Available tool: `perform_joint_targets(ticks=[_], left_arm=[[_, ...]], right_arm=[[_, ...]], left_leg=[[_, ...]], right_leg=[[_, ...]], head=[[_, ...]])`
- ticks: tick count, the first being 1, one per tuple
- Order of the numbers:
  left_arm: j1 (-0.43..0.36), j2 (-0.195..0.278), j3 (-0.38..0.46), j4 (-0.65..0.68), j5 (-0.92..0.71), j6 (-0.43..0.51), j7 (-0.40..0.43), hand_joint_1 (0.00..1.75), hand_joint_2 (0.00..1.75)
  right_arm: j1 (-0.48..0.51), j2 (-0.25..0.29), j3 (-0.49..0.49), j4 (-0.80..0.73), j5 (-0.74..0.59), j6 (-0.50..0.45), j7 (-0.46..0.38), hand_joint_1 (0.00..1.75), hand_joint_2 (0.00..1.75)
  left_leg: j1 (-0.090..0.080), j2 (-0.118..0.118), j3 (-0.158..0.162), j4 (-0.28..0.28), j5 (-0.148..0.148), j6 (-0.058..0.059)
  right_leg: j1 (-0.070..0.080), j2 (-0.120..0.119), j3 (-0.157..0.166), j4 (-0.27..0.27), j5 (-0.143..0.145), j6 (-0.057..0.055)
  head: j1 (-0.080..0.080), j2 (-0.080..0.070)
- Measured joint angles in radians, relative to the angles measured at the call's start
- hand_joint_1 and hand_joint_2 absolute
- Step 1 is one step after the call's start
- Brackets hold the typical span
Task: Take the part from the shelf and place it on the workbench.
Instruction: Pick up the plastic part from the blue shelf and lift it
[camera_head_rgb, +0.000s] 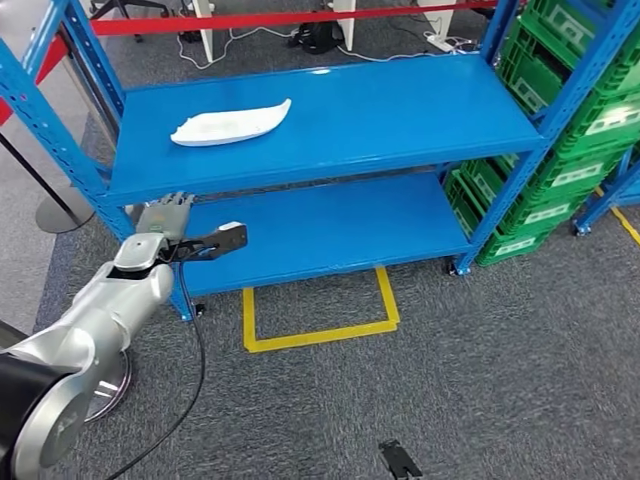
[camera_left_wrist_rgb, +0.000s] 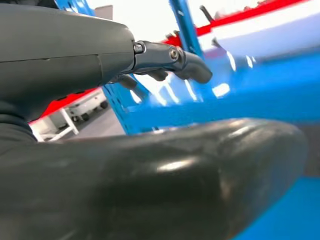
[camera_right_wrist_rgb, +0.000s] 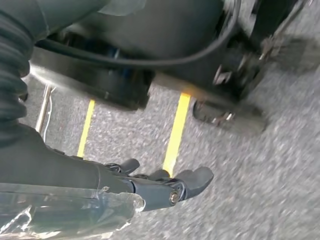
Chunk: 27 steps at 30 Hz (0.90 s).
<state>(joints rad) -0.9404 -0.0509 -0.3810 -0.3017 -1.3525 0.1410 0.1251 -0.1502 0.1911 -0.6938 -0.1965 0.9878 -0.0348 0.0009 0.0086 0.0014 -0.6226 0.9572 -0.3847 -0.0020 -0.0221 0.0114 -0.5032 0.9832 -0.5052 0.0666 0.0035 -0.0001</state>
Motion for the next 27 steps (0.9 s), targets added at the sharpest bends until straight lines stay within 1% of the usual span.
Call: perform_joint_targets(ticks=[1,2,4,5,6,7,8,9,10,11,12,13,14,15,16,17,19,20,21,22,23,24,25,26,27], left_arm=[[-0.007,0.002,0.0,-0.001,0.0,0.003,0.0,0.0,0.0],[-0.008,0.004,0.0,-0.001,-0.001,0.004,0.0,0.0,0.0],[0.001,0.007,0.001,0.001,-0.001,0.003,-0.002,0.0,0.0],[0.007,0.008,0.001,0.002,-0.003,0.003,-0.003,0.0,0.0],[0.008,0.008,0.001,0.002,-0.005,0.004,-0.003,0.0,0.0],[0.006,0.008,0.001,0.002,-0.007,0.006,-0.003,0.0,0.0],[0.0,0.007,0.001,0.002,-0.009,0.007,-0.003,0.0,0.0],[-0.005,0.006,0.001,0.002,-0.01,0.008,-0.003,0.0,0.0],[-0.01,0.006,0.001,0.002,-0.011,0.009,-0.003,0.0,0.0],[-0.013,0.006,0.001,0.002,-0.012,0.009,-0.003,0.0,0.0],[-0.017,0.006,0.001,0.001,-0.015,0.01,-0.003,0.0,0.0],[-0.023,0.005,0.001,-0.001,-0.017,0.011,-0.003,0.0,0.0],[-0.03,0.005,0.001,-0.004,-0.018,0.013,-0.003,0.0,0.0],[-0.037,0.004,0.0,-0.007,-0.019,0.015,-0.003,0.0,0.0],[-0.04,0.003,0.0,-0.009,-0.019,0.016,-0.003,0.0,0.0],[-0.038,0.003,0.0,-0.009,-0.02,0.017,-0.003,0.0,0.0],[-0.023,0.002,0.0,-0.006,-0.02,0.018,-0.003,0.0,0.0],[-0.015,0.002,0.0,-0.005,-0.021,0.018,-0.003,0.0,0.0],[-0.01,0.003,0.0,-0.004,-0.022,0.018,-0.003,0.0,0.0],[-0.01,0.003,0.0,-0.003,-0.022,0.019,-0.003,0.0,0.0],[-0.014,0.003,0.0,-0.003,-0.023,0.019,-0.003,0.0,0.0],[-0.018,0.004,0.0,-0.003,-0.024,0.019,-0.003,0.0,0.0],[-0.021,0.006,0.0,-0.003,-0.025,0.02,-0.003,0.0,0.0],[-0.023,0.008,0.0,-0.003,-0.027,0.021,-0.003,0.0,0.0],[-0.025,0.009,0.0,-0.003,-0.027,0.022,-0.003,0.0,0.0]], right_arm=[[-0.004,0.0,0.0,0.0,0.0,0.0,0.0,0.0,1.75],[-0.006,0.0,0.0,0.0,0.0,0.0,0.0,0.0,1.75],[-0.005,0.0,0.0,0.0,0.0,0.0,0.0,0.0,1.75],[-0.004,0.0,0.0,0.0,0.0,0.0,0.0,0.0,1.75],[-0.002,0.0,0.0,0.0,0.0,0.0,0.0,0.0,1.75],[-0.001,0.0,0.0,0.0,0.0,0.0,0.0,0.0,1.75],[-0.001,0.0,0.0,0.0,0.0,0.0,0.0,0.0,1.75],[0.001,0.0,0.0,0.001,0.0,0.0,0.0,0.0,1.75],[0.001,0.0,0.0,0.001,0.0,0.0,0.0,0.0,1.75],[0.001,0.0,-0.001,0.001,0.001,0.0,0.0,0.0,1.75],[0.001,0.0,-0.001,0.001,0.001,0.0,0.0,0.0,1.75],[-0.002,0.0,-0.001,0.001,0.002,-0.001,-0.001,0.0,1.75],[-0.004,0.0,-0.001,0.001,0.002,-0.001,-0.001,0.0,1.75],[-0.006,0.0,-0.001,0.001,0.002,-0.002,-0.002,0.0,1.75],[-0.008,0.0,-0.001,0.001,0.002,-0.002,-0.002,0.0,1.75],[-0.007,0.0,-0.001,0.001,0.002,-0.003,-0.003,0.0,1.75],[-0.002,0.0,-0.001,0.001,0.002,-0.003,-0.003,0.0,1.75],[0.001,0.0,-0.001,0.001,0.002,-0.003,-0.002,0.0,1.75],[0.004,0.0,-0.001,0.001,0.002,-0.003,-0.002,0.0,1.75],[0.006,0.0,-0.001,0.001,0.002,-0.003,-0.002,0.0,1.75],[0.007,0.0,-0.001,0.001,0.002,-0.002,-0.002,0.0,1.75],[0.008,0.0,-0.001,0.002,0.002,-0.002,-0.002,0.0,1.75],[0.008,0.001,-0.001,0.002,0.002,-0.002,-0.002,0.0,1.75],[0.006,0.001,-0.001,0.002,0.002,-0.002,-0.002,0.0,1.75],[0.005,0.001,-0.001,0.003,0.002,-0.002,-0.002,0.0,1.75]], left_leg=[[0.001,-0.002,0.01,-0.001,-0.006,0.006],[0.001,-0.004,0.022,-0.003,-0.013,0.011],[-0.002,-0.006,0.046,-0.003,-0.031,0.017],[-0.004,-0.008,0.058,-0.003,-0.041,0.018],[-0.005,-0.009,0.069,-0.003,-0.05,0.019],[-0.006,-0.011,0.08,-0.003,-0.06,0.018],[-0.006,-0.013,0.092,-0.003,-0.069,0.017],[-0.008,-0.014,0.103,-0.002,-0.079,0.014],[-0.009,-0.016,0.112,-0.002,-0.088,0.01],[-0.011,-0.017,0.118,-0.001,-0.097,0.005],[-0.012,-0.017,0.122,-0.001,-0.103,-0.001],[-0.012,-0.018,0.125,-0.001,-0.107,-0.006],[-0.012,-0.017,0.126,0.003,-0.11,-0.01],[-0.012,-0.015,0.12,0.019,-0.113,-0.015],[-0.011,-0.014,0.105,0.053,-0.122,-0.022],[-0.01,-0.012,0.08,0.104,-0.14,-0.029],[-0.006,-0.011,0.015,0.226,-0.193,-0.041],[-0.004,-0.01,-0.015,0.265,-0.209,-0.044],[-0.002,-0.01,-0.035,0.275,-0.204,-0.045],[-0.001,-0.01,-0.043,0.252,-0.172,-0.045],[0.0,-0.009,-0.041,0.199,-0.117,-0.043],[0.0,-0.007,-0.036,0.132,-0.049,-0.041],[-0.002,-0.005,-0.028,0.071,0.0,-0.037],[-0.004,-0.003,-0.021,0.026,0.032,-0.032],[-0.006,-0.002,-0.018,0.004,0.041,-0.026]], right_leg=[[0.0,-0.002,-0.015,0.039,-0.015,0.002],[0.001,-0.004,-0.043,0.1,-0.039,0.003],[0.003,-0.005,-0.116,0.239,-0.092,0.003],[0.006,-0.005,-0.147,0.278,-0.107,0.002],[0.009,-0.005,-0.168,0.282,-0.101,-0.001],[0.011,-0.005,-0.175,0.249,-0.069,-0.006],[0.014,-0.005,-0.174,0.188,-0.012,-0.012],[0.018,-0.005,-0.169,0.123,0.052,-0.018],[0.02,-0.006,-0.159,0.065,0.096,-0.025],[0.023,-0.006,-0.15,0.031,0.124,-0.03],[0.025,-0.007,-0.145,0.018,0.126,-0.036],[0.025,-0.007,-0.137,0.014,0.116,-0.041],[0.024,-0.007,-0.132,0.014,0.116,-0.046],[0.021,-0.006,-0.124,0.009,0.112,-0.05],[0.017,-0.006,-0.112,0.001,0.109,-0.055],[0.014,-0.005,-0.099,-0.007,0.105,-0.057],[0.009,-0.002,-0.071,-0.018,0.092,-0.06],[0.007,0.0,-0.058,-0.021,0.083,-0.059],[0.006,0.003,-0.046,-0.022,0.075,-0.058],[0.005,0.004,-0.035,-0.022,0.066,-0.056],[0.004,0.005,-0.024,-0.022,0.058,-0.054],[0.004,0.005,-0.014,-0.022,0.05,-0.051],[0.005,0.007,-0.006,-0.02,0.043,-0.047],[0.006,0.008,-0.002,-0.017,0.035,-0.041],[0.007,0.009,0.0,-0.015,0.027,-0.035]], head=[[0.003,0.0],[0.005,0.0],[0.007,0.0],[0.007,0.0],[0.008,0.0],[0.008,0.0],[0.008,0.0],[0.008,0.0],[0.008,0.0],[0.008,0.0],[0.009,0.0],[0.009,0.0],[0.009,0.0],[0.009,0.0],[0.009,0.0],[0.008,0.0],[0.008,0.0],[0.008,0.0],[0.008,0.0],[0.008,0.0],[0.008,0.0],[0.008,0.0],[0.008,0.0],[0.007,0.0],[0.007,0.0]])
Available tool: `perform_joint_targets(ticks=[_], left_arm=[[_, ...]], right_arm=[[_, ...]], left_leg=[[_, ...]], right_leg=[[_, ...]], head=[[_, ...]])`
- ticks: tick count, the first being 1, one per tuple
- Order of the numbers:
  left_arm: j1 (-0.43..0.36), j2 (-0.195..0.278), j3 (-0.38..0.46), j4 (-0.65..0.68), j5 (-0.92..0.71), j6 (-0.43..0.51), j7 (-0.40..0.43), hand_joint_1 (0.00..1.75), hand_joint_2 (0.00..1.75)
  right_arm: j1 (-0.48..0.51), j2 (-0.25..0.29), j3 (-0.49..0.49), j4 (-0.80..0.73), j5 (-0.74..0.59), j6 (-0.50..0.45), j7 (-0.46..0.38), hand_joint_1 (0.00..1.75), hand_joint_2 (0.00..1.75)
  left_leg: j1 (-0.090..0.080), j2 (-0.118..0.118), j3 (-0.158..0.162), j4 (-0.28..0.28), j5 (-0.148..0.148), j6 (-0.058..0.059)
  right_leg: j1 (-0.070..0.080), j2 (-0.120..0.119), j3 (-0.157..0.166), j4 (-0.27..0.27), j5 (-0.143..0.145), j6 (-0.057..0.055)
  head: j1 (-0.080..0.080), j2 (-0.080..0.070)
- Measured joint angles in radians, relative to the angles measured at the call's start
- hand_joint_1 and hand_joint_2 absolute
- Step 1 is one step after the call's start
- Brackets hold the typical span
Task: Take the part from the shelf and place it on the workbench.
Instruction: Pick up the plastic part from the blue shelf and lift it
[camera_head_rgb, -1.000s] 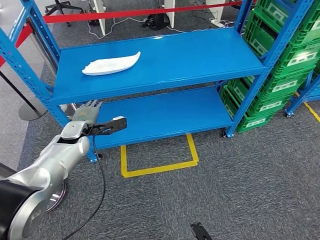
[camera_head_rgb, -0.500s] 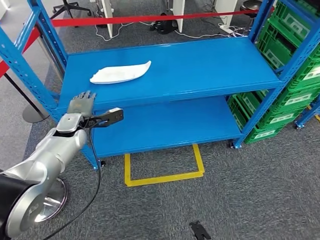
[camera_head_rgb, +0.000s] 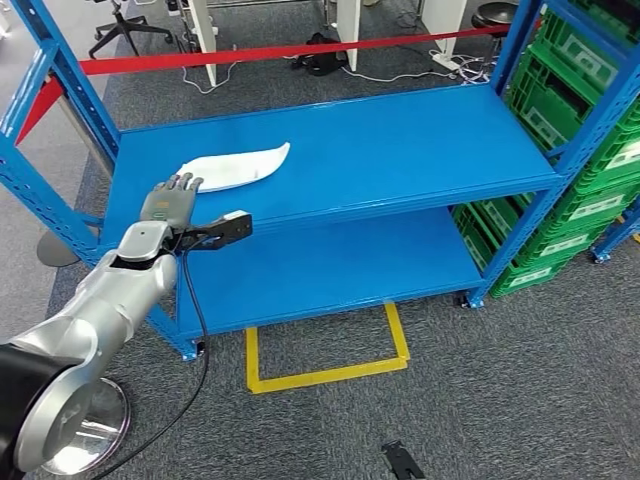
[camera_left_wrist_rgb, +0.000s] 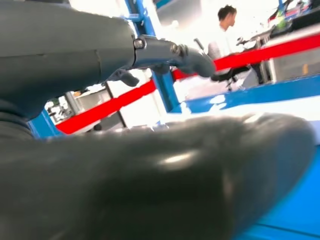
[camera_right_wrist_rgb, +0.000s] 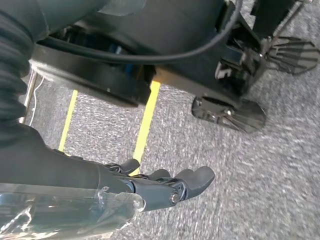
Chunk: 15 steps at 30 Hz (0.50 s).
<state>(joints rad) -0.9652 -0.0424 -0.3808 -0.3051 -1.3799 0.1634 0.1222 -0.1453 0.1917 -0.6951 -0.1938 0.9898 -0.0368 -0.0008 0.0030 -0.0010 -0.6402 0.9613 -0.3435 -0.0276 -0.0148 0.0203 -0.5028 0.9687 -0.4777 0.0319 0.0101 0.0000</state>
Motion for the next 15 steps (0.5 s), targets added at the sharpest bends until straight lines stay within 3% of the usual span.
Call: perform_joint_targets(ticks=[2,6,15], left_arm=[[-0.007,0.0,0.0,-0.002,-0.002,0.002,0.0,0.0,0.0],[-0.024,0.0,0.0,-0.004,-0.004,0.003,0.0,0.0,1.75],[-0.024,0.003,0.0,-0.004,-0.011,-0.004,0.0,0.0,1.75]], right_arm=[[-0.006,0.0,0.0,0.0,0.0,0.0,0.001,0.0,1.75],[-0.014,0.0,0.0,0.0,0.0,0.0,0.0,0.0,1.75],[-0.017,0.0,0.0,0.0,0.0,0.0,0.0,0.0,1.75]], left_leg=[[-0.001,-0.001,0.006,-0.006,-0.009,0.009],[0.001,-0.011,0.007,-0.007,-0.012,0.013],[-0.002,-0.016,0.011,-0.007,-0.015,0.021]], right_leg=[[0.002,0.0,0.003,0.001,-0.011,0.006],[0.003,-0.006,0.013,-0.005,-0.009,0.002],[0.002,-0.014,0.026,-0.026,-0.013,0.017]], head=[[-0.003,0.0],[-0.002,0.0],[0.001,0.0]])
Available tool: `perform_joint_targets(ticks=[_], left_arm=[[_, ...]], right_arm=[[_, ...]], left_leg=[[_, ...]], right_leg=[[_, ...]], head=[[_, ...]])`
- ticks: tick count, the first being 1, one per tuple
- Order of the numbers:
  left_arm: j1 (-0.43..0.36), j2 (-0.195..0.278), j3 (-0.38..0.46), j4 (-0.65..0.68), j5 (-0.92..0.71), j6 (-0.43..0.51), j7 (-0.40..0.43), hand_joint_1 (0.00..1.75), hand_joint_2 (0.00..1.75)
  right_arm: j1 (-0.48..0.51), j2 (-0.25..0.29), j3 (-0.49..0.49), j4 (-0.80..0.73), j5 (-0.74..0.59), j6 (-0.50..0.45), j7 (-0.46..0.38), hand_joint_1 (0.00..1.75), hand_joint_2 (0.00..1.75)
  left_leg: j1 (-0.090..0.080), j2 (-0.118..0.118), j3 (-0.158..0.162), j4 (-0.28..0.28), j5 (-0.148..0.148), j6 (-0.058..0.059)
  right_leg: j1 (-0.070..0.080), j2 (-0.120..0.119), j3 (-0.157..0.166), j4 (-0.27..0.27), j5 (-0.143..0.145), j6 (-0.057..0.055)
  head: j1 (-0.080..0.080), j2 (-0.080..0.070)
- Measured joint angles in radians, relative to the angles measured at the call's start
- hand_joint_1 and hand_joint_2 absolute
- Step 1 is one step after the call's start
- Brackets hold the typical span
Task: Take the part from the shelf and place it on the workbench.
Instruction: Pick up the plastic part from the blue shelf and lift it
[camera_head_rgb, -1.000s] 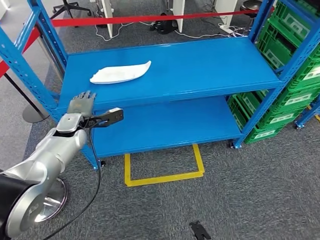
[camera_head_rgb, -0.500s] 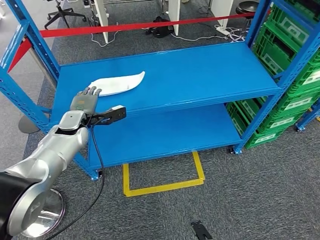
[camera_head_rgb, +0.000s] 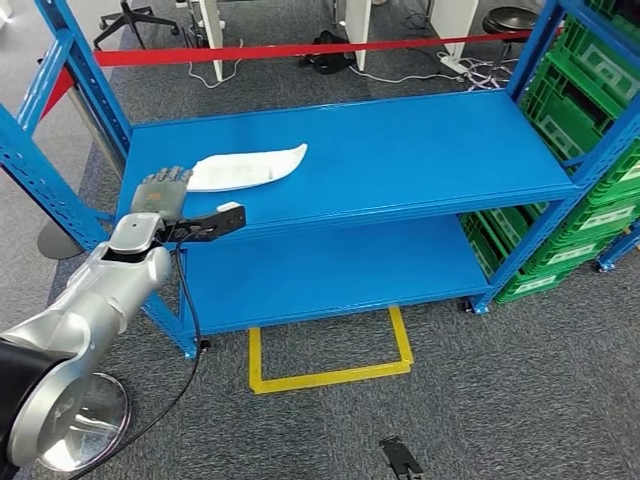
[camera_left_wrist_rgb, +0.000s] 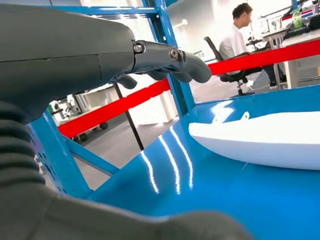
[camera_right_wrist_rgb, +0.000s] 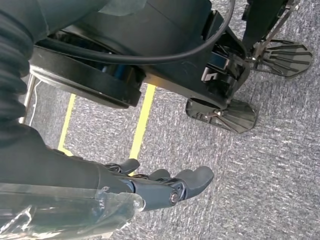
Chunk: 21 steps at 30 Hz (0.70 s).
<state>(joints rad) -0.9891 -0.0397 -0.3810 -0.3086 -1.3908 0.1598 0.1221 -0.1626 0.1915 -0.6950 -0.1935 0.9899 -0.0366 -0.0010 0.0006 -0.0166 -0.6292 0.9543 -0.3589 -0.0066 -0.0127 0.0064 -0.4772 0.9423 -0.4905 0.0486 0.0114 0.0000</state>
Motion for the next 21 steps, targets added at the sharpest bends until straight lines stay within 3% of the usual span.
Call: perform_joint_targets(ticks=[16,20,21], left_arm=[[-0.005,0.003,0.0,0.0,0.008,-0.052,0.004,0.0,1.75],[-0.005,0.005,0.001,0.0,0.01,-0.06,0.013,0.0,0.0],[-0.005,0.006,0.001,0.0,0.011,-0.06,0.014,0.0,0.0]], right_arm=[[-0.001,0.0,0.0,0.0,0.0,0.0,-0.001,0.0,1.75],[-0.001,0.0,0.0,0.0,0.0,0.0,-0.001,0.0,1.75],[-0.001,0.0,0.0,0.0,0.0,0.0,-0.001,0.0,1.75]], left_leg=[[0.003,0.0,0.007,0.0,0.003,-0.002],[0.003,0.0,0.007,0.0,0.003,-0.002],[0.003,0.0,0.007,0.0,0.003,-0.002]], right_leg=[[0.003,0.0,0.004,0.007,0.0,0.0],[0.003,0.0,0.004,0.007,0.0,-0.001],[0.003,0.0,0.004,0.007,0.0,-0.001]], head=[[0.0,0.0],[0.0,0.0],[0.0,0.0]])
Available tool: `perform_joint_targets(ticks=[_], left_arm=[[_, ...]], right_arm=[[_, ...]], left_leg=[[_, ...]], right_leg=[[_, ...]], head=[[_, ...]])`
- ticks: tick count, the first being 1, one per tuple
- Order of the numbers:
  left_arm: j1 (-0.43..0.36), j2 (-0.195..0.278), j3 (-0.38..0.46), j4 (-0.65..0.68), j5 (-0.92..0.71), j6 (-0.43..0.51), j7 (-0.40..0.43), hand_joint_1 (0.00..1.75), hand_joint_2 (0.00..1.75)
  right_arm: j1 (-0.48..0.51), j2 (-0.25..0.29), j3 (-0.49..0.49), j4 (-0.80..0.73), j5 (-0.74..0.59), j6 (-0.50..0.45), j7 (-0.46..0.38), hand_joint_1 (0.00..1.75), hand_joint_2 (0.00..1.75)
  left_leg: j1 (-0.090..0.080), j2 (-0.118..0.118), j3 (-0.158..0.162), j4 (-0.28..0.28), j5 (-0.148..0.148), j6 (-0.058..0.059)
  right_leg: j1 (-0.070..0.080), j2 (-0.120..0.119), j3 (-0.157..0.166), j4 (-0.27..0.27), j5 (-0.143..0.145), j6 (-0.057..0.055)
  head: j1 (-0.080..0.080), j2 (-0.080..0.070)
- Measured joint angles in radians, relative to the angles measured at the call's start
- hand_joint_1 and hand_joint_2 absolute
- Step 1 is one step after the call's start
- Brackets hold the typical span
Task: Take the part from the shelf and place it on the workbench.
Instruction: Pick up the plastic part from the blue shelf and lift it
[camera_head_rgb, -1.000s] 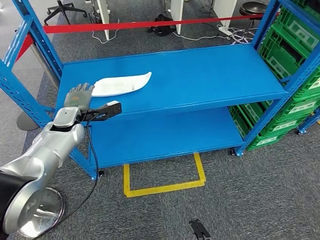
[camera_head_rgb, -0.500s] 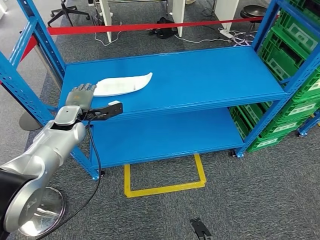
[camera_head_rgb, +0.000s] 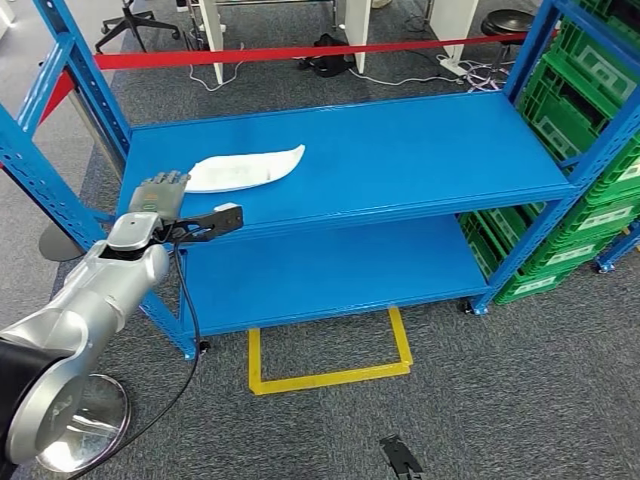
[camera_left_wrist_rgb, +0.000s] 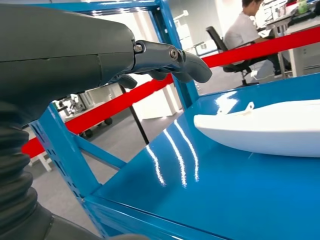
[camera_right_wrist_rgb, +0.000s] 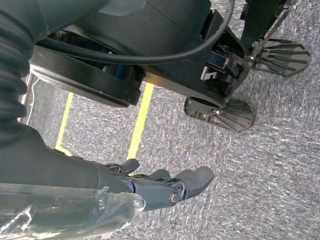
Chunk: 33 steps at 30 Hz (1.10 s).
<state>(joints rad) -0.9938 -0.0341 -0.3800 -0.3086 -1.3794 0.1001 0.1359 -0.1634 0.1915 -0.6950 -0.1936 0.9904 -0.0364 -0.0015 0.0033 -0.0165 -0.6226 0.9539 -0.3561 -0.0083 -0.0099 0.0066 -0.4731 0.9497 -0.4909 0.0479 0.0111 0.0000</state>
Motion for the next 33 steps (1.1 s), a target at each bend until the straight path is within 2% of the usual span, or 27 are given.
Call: perform_joint_targets(ticks=[12,16,17,18,19,21,22,23,24,25,26,27,28,31,33], left_arm=[[0.0,0.0,0.017,0.0,0.014,-0.002,-0.002,0.0,0.0],[-0.003,0.004,0.018,0.0,0.01,-0.01,-0.002,0.0,0.0],[-0.005,0.004,0.018,0.0,0.01,-0.011,-0.001,0.0,0.0],[-0.008,0.004,0.018,0.0,0.009,-0.012,0.0,0.0,0.0],[-0.01,0.004,0.018,0.0,0.009,-0.013,0.001,0.0,0.0],[-0.009,0.003,0.018,0.0,0.008,-0.016,0.003,0.0,0.0],[-0.006,0.003,0.018,0.0,0.008,-0.017,0.004,0.0,0.0],[-0.003,0.003,0.018,0.0,0.008,-0.018,0.005,0.0,0.0],[0.0,0.003,0.018,0.0,0.007,-0.018,0.005,0.0,0.0],[0.0,0.003,0.018,0.0,0.007,-0.018,0.005,0.0,0.0],[-0.001,0.003,0.018,0.0,0.007,-0.018,0.005,0.0,0.0],[-0.002,0.003,0.018,0.0,0.006,-0.018,0.005,0.0,0.0],[-0.002,0.003,0.018,0.001,0.006,-0.019,0.006,0.0,0.0],[-0.002,0.004,0.019,0.001,0.002,-0.019,0.008,0.0,0.0],[-0.003,0.002,0.019,0.001,-0.001,-0.017,0.008,0.0,0.0]], right_arm=[[-0.001,0.0,0.0,0.0,0.004,0.001,0.0,0.0,1.75],[-0.005,0.0,0.0,0.0,0.006,0.003,-0.001,0.0,1.75],[-0.008,0.0,0.0,-0.001,0.006,0.003,-0.001,0.0,1.75],[-0.01,0.0,0.0,-0.001,0.006,0.004,-0.001,0.0,1.75],[-0.011,0.0,0.0,-0.001,0.006,0.004,-0.002,0.0,1.75],[-0.008,0.0,0.0,-0.001,0.006,0.004,0.0,0.0,1.75],[-0.006,0.0,0.0,-0.001,0.006,0.004,0.0,0.0,1.75],[-0.004,0.0,0.0,-0.001,0.006,0.004,0.001,0.0,1.75],[-0.004,0.0,0.0,-0.001,0.007,0.004,0.001,0.0,1.75],[-0.005,0.0,0.0,-0.001,0.007,0.004,0.001,0.0,1.75],[-0.005,0.001,0.0,0.0,0.007,0.005,0.001,0.0,1.75],[-0.005,0.002,0.0,0.0,0.007,0.005,0.001,0.0,1.75],[-0.005,0.003,0.0,0.001,0.007,0.005,0.001,0.0,1.75],[-0.004,0.003,0.0,0.001,0.007,0.006,0.002,0.0,1.75],[-0.005,0.003,0.0,0.001,0.008,0.005,0.001,0.0,1.75]], left_leg=[[0.0,0.0,0.0,0.0,0.0,0.0],[-0.003,0.0,0.007,-0.011,-0.007,0.017],[0.001,0.001,0.015,-0.021,-0.006,0.021],[0.004,0.002,0.022,-0.029,-0.004,0.023],[0.006,0.003,0.027,-0.033,-0.004,0.025],[0.007,0.004,0.031,-0.033,-0.009,0.025],[0.008,0.003,0.034,-0.032,-0.013,0.022],[0.01,0.002,0.038,-0.029,-0.018,0.017],[0.014,0.0,0.042,-0.024,-0.026,0.011],[0.019,-0.001,0.046,-0.015,-0.035,0.002],[0.021,-0.003,0.046,-0.003,-0.046,-0.008],[0.021,-0.004,0.041,0.012,-0.056,-0.017],[0.02,-0.005,0.036,0.024,-0.063,-0.025],[0.018,-0.004,0.028,0.034,-0.071,-0.035],[0.019,0.002,0.01,0.073,-0.095,-0.041]], right_leg=[[0.0,0.0,0.0,0.0,0.0,0.0],[-0.004,0.0,0.005,-0.012,-0.001,0.011],[-0.003,0.0,-0.001,0.002,-0.009,0.013],[-0.003,0.0,-0.021,0.041,-0.026,0.015],[-0.003,0.0,-0.057,0.103,-0.052,0.015],[-0.005,0.0,-0.151,0.257,-0.105,0.02],[-0.007,0.0,-0.186,0.304,-0.108,0.023],[-0.009,0.0,-0.205,0.312,-0.087,0.027],[-0.013,0.0,-0.203,0.277,-0.046,0.031],[-0.018,-0.001,-0.188,0.213,0.008,0.038],[-0.022,0.0,-0.169,0.154,0.047,0.045],[-0.026,0.001,-0.155,0.109,0.069,0.045],[-0.028,0.003,-0.148,0.086,0.075,0.041],[-0.027,0.007,-0.154,0.094,0.058,0.01],[-0.027,0.009,-0.149,0.095,0.051,-0.006]], head=[[0.0,0.0],[0.0,0.0],[0.001,0.0],[0.003,0.0],[0.004,0.0],[0.005,0.0],[0.005,0.0],[0.006,0.0],[0.005,0.0],[0.006,0.0],[0.008,0.0],[0.012,0.0],[0.012,0.0],[0.002,0.0],[-0.002,0.0]])
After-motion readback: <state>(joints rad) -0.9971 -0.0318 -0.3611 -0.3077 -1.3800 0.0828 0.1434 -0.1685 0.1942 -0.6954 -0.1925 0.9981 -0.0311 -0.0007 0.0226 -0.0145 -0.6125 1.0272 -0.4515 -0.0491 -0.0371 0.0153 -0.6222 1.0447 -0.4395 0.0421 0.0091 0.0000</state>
